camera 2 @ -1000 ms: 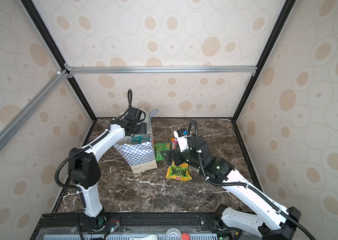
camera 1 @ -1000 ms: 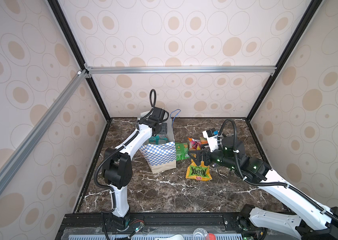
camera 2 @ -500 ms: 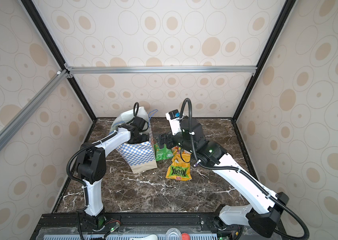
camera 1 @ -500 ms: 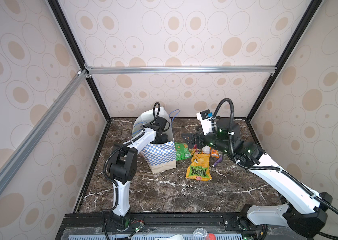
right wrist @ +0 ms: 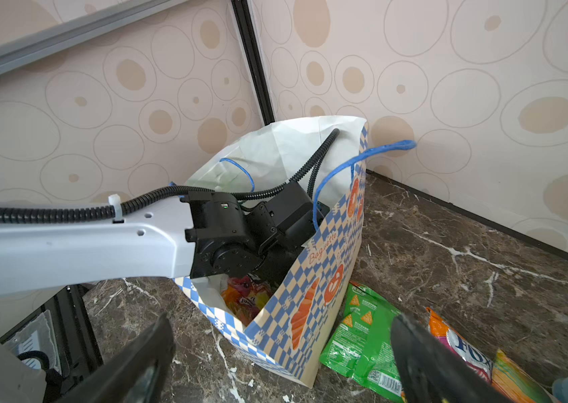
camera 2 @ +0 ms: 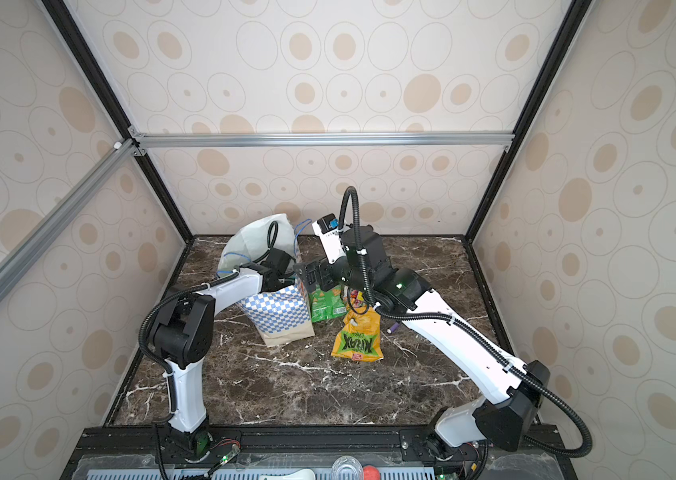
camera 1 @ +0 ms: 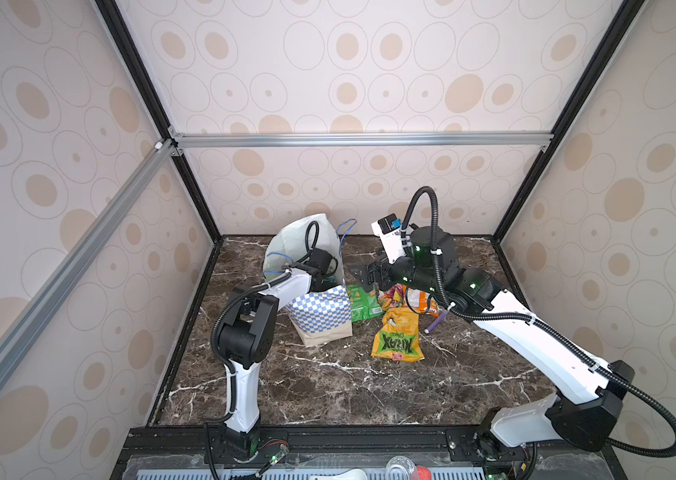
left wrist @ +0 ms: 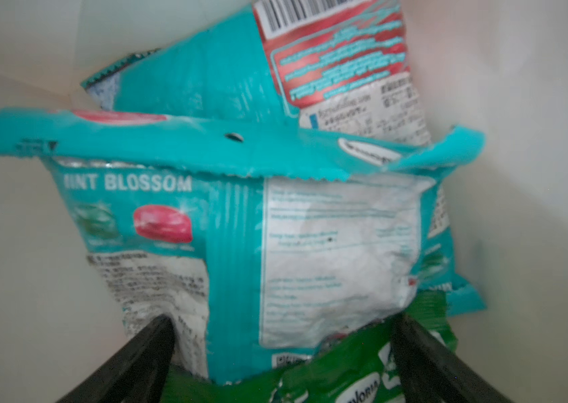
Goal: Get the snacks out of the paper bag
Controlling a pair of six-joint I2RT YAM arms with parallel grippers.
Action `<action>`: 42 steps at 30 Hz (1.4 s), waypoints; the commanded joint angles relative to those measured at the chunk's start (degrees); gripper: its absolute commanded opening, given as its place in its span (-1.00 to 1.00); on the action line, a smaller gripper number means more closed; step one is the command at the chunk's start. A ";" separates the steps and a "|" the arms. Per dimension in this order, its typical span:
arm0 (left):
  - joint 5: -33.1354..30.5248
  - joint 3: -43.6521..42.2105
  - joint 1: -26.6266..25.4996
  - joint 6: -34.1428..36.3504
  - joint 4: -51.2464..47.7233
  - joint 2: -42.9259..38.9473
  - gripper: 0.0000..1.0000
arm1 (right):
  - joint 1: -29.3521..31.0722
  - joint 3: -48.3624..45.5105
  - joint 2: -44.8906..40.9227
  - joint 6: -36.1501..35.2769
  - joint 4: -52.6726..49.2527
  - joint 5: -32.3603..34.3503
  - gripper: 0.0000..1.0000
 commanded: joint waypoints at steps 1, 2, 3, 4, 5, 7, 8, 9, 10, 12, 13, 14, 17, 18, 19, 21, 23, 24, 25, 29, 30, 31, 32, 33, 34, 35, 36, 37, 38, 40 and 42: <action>4.20 -3.65 0.35 -0.44 0.79 7.16 0.92 | 0.39 1.67 0.44 1.23 0.03 -0.49 0.99; 4.69 -3.83 0.38 -0.32 1.12 7.48 0.89 | 0.40 1.66 0.46 1.47 -0.08 -0.35 0.99; 4.92 -3.82 0.35 -0.17 1.35 7.74 0.85 | 0.38 1.64 0.40 1.65 -0.30 -0.08 0.99; 4.97 -3.71 0.38 -0.02 1.45 8.00 0.80 | 0.37 1.53 0.31 1.74 -0.42 0.20 0.99; 4.86 -3.42 0.42 0.16 1.35 8.27 0.71 | 0.40 1.28 0.14 1.76 -0.49 0.56 0.99; 4.86 -2.63 0.55 0.43 1.13 8.47 0.41 | 0.40 0.81 -0.28 1.68 -0.59 1.16 0.99; 4.86 -2.32 0.56 0.44 0.92 8.32 0.25 | 0.38 0.57 -0.59 1.67 -0.81 1.45 0.99; 4.92 -2.01 0.51 0.43 0.78 8.00 0.10 | 0.35 0.48 -0.95 1.65 -1.25 1.63 0.99; 4.92 -1.71 0.51 0.44 0.59 7.67 -0.03 | 0.39 0.21 -1.18 1.67 -1.63 1.89 0.99; 5.20 -1.34 0.54 0.44 0.12 6.47 -0.25 | 0.40 -0.85 -2.07 1.80 -2.42 2.48 0.99; 5.28 -1.33 0.51 0.40 0.14 5.79 -0.31 | 0.37 -1.56 -2.55 2.02 -2.68 2.67 0.99; 5.22 -1.18 0.55 0.31 -0.14 5.05 -0.40 | 0.37 -2.49 -3.12 2.43 -2.88 2.84 0.99; 4.95 -0.57 0.55 0.47 -1.11 3.27 -0.55 | 0.40 -5.26 -4.67 4.14 -3.03 2.93 1.00; 4.86 -0.23 0.54 0.52 -1.38 2.75 -0.60 | 0.40 -6.05 -5.04 4.89 -3.01 2.95 1.00; 4.86 0.05 0.56 0.58 -1.65 2.31 -0.63 | 0.39 -6.67 -5.34 5.45 -3.05 2.90 0.99; 4.74 0.65 0.58 0.62 -2.29 1.42 -0.69 | 0.38 -7.38 -5.71 6.43 -3.23 2.79 0.99; 4.21 1.41 0.52 0.78 -3.05 0.54 -0.75 | 0.33 -7.56 -5.80 6.81 -3.49 2.68 0.99; 3.88 1.77 0.53 0.94 -3.36 0.21 -0.79 | 0.39 -7.56 -5.80 6.78 -3.64 2.73 0.99; 3.61 2.03 0.51 1.05 -3.59 -0.12 -0.82 | 0.40 -7.47 -5.80 6.87 -3.66 2.77 0.99; 2.68 3.39 0.51 1.32 -4.77 -1.32 -1.00 | 0.37 -7.22 -5.95 7.10 -3.79 2.41 0.99; 2.51 3.64 0.50 1.24 -5.07 -1.74 -1.00 | 0.36 -7.38 -6.02 7.19 -3.78 2.34 0.99; 2.33 3.90 0.51 1.24 -5.42 -1.97 -1.00 | 0.40 -7.43 -6.06 7.21 -3.83 2.38 0.99; 2.03 4.25 0.56 1.23 -5.77 -2.36 -1.00 | 0.40 -7.55 -6.15 7.33 -3.96 2.40 0.99; 1.81 4.54 0.51 1.24 -6.06 -2.64 -1.00 | 0.38 -7.70 -6.28 7.41 -3.91 2.56 0.99; 1.47 4.90 0.53 1.17 -6.41 -2.92 -1.00 | 0.39 -7.89 -6.40 7.48 -3.89 2.73 0.99; 0.92 5.38 0.59 1.16 -6.82 -3.27 -1.00 | 0.35 -8.16 -6.57 7.57 -3.69 2.86 0.99; 0.38 5.95 0.53 1.32 -7.22 -3.49 -1.00 | 0.37 -8.39 -6.67 7.57 -3.42 2.89 0.99; -0.21 6.39 0.56 1.30 -7.63 -3.71 -1.00 | 0.40 -8.59 -6.67 7.61 -3.16 2.95 0.99; -0.91 6.95 0.55 1.29 -8.01 -4.02 -1.00 | 0.39 -8.70 -6.66 7.60 -2.97 2.98 0.99; -2.25 7.76 0.52 1.23 -8.59 -4.56 -1.00 | 0.39 -8.54 -6.55 7.24 -2.83 2.94 0.99; -3.40 8.39 0.51 0.95 -8.91 -5.28 -1.00 | 0.40 -7.96 -6.22 6.80 -3.18 2.91 0.99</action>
